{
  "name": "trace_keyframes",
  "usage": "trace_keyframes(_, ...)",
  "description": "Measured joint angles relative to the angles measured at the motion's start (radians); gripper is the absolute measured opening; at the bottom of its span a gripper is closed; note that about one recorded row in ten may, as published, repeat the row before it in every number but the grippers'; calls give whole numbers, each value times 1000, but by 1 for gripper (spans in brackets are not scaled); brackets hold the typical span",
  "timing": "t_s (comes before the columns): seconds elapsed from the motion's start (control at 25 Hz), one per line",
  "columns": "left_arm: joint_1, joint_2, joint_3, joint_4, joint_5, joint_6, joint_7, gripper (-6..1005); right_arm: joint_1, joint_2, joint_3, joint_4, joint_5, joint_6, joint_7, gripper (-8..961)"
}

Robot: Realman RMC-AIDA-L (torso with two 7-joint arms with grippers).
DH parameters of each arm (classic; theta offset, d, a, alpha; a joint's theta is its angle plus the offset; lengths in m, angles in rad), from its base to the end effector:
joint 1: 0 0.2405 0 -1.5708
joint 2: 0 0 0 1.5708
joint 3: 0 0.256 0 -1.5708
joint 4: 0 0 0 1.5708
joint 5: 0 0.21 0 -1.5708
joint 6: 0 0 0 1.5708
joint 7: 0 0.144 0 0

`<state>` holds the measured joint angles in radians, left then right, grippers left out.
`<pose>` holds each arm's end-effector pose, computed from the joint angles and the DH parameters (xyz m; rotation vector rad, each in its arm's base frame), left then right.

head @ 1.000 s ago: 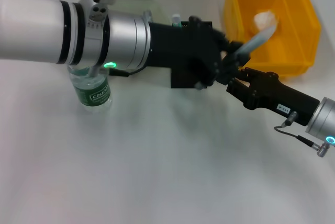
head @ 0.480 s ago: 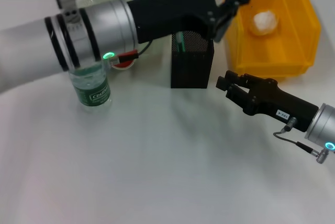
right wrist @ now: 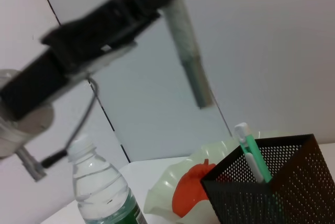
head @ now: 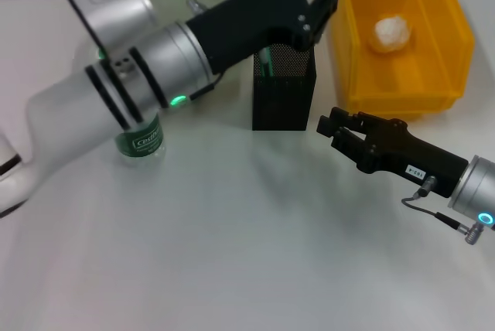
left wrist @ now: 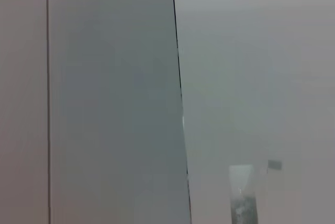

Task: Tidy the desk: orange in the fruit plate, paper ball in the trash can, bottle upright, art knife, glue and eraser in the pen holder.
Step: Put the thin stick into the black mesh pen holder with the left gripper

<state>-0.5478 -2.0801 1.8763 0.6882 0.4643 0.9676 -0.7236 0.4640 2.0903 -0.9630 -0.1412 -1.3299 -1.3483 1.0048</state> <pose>-0.1296 0.3588 -0.0757 -2.3770 -0.1434 -1.1104 0.2887 0.2932 -0.0670 -2.3375 0.8896 1.0054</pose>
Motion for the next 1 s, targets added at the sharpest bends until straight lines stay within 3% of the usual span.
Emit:
trace_keyframes(0.16,-38,0,26,-50,-36,-41,19,187,1,0,0,1,0,-1,0,306)
trace_keyframes(1.0,-44,0,55,-66,-43,-194,25,192,4,1,1,8,0,-2,0,305)
